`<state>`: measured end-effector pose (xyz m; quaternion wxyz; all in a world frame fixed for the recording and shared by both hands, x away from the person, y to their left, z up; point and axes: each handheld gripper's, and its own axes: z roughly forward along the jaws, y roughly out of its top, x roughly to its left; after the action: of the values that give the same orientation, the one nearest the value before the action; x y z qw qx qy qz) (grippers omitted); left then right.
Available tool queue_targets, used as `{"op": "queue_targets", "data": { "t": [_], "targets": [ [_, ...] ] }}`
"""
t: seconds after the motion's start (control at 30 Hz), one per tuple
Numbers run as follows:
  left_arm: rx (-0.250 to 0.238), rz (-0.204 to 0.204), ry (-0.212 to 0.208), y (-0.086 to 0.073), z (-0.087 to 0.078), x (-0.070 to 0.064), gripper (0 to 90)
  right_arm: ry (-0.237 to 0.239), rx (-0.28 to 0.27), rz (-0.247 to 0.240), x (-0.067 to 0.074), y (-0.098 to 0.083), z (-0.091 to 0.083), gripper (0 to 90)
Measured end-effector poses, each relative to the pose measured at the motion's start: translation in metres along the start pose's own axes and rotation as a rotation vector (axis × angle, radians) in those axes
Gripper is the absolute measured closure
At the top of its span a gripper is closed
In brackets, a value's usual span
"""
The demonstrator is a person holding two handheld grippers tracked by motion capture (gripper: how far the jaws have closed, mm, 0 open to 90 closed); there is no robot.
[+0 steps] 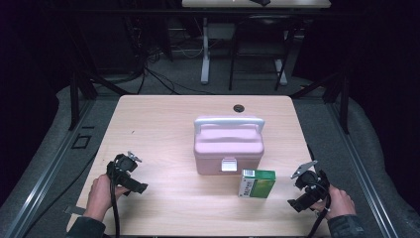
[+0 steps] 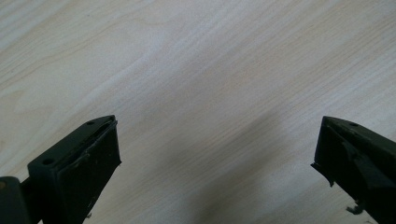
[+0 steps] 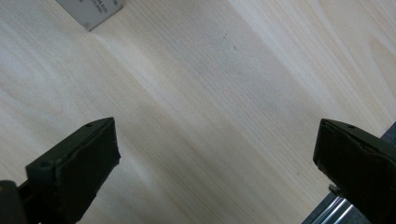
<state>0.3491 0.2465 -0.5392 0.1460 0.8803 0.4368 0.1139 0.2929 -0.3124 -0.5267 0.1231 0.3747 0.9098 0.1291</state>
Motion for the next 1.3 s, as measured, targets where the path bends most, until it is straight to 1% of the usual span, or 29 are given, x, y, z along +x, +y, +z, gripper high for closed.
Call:
{"op": "queue_targets", "data": {
  "t": [0.1, 0.13, 0.2, 0.23, 0.33, 0.37, 0.4, 0.53, 0.6, 0.63, 0.7, 0.73, 0.77, 0.83, 0.97, 1.0, 1.03, 1.13, 1.23, 1.27, 1.3],
  "targets": [
    [0.003, 0.002, -0.005, 0.0, 0.0, 0.0, 0.1, 0.009, 0.008, -0.002, 0.001, 0.001, 0.0, 0.0],
    [0.003, 0.004, -0.004, 0.0, 0.0, 0.0, 0.1, 0.005, 0.018, -0.013, 0.001, 0.001, -0.001, 0.0],
    [0.002, 0.007, -0.005, -0.001, 0.0, -0.001, 0.1, 0.008, 0.015, -0.015, 0.002, 0.001, -0.001, 0.0],
    [0.001, 0.006, -0.005, -0.001, 0.001, -0.001, 0.1, 0.012, 0.024, -0.017, 0.002, 0.002, -0.002, 0.0],
    [0.002, 0.006, -0.005, -0.002, 0.0, 0.0, 0.1, 0.005, 0.03, -0.029, 0.004, 0.004, -0.004, 0.0],
    [0.002, 0.0, -0.009, -0.002, 0.0, 0.0, 0.1, 0.015, 0.034, -0.026, 0.007, 0.006, -0.007, 0.0],
    [0.004, 0.001, -0.009, -0.002, 0.001, 0.0, 0.1, 0.007, 0.031, -0.044, 0.007, 0.007, -0.008, 0.0],
    [0.002, 0.006, -0.012, -0.002, 0.001, -0.001, 0.1, 0.007, 0.037, -0.058, 0.009, 0.009, -0.012, 0.0],
    [0.0, 0.005, -0.014, -0.002, 0.001, -0.001, 0.1, -0.006, 0.048, -0.074, 0.011, 0.012, -0.015, 0.0],
    [0.002, 0.002, -0.015, -0.003, 0.001, -0.001, 0.1, 0.003, 0.044, -0.077, 0.011, 0.013, -0.016, 0.0],
    [0.006, 0.001, -0.021, -0.004, 0.003, -0.001, 0.1, 0.004, 0.052, -0.092, 0.013, 0.017, -0.02, 0.0],
    [0.006, 0.001, -0.021, -0.004, 0.003, -0.001, 0.1, 0.004, 0.052, -0.092, 0.013, 0.017, -0.02, 0.0],
    [0.007, 0.001, -0.021, -0.004, 0.004, -0.001, 0.1, 0.005, 0.059, -0.106, 0.013, 0.02, -0.022, 0.0],
    [0.01, 0.005, -0.027, -0.003, 0.005, -0.002, 0.1, 0.005, 0.06, -0.11, 0.013, 0.021, -0.023, 0.0],
    [0.01, 0.011, -0.025, -0.002, 0.006, -0.003, 0.1, 0.001, 0.055, -0.122, 0.013, 0.025, -0.03, 0.0],
    [0.012, 0.012, -0.026, -0.002, 0.006, -0.003, 0.1, 0.008, 0.057, -0.134, 0.013, 0.027, -0.032, 0.0],
    [0.012, 0.012, -0.026, -0.002, 0.006, -0.003, 0.1, 0.005, 0.058, -0.14, 0.013, 0.027, -0.033, 0.0],
    [0.013, 0.012, -0.024, -0.002, 0.006, -0.004, 0.1, 0.007, 0.059, -0.146, 0.014, 0.03, -0.036, 0.0],
    [0.011, 0.013, -0.023, -0.002, 0.006, -0.004, 0.1, 0.009, 0.053, -0.169, 0.016, 0.036, -0.041, 0.0],
    [0.01, 0.014, -0.024, -0.002, 0.006, -0.004, 0.1, 0.01, 0.057, -0.187, 0.017, 0.04, -0.044, 0.0],
    [0.01, 0.014, -0.024, -0.002, 0.006, -0.005, 0.1, 0.01, 0.057, -0.187, 0.017, 0.04, -0.044, 0.0]
  ]
}}
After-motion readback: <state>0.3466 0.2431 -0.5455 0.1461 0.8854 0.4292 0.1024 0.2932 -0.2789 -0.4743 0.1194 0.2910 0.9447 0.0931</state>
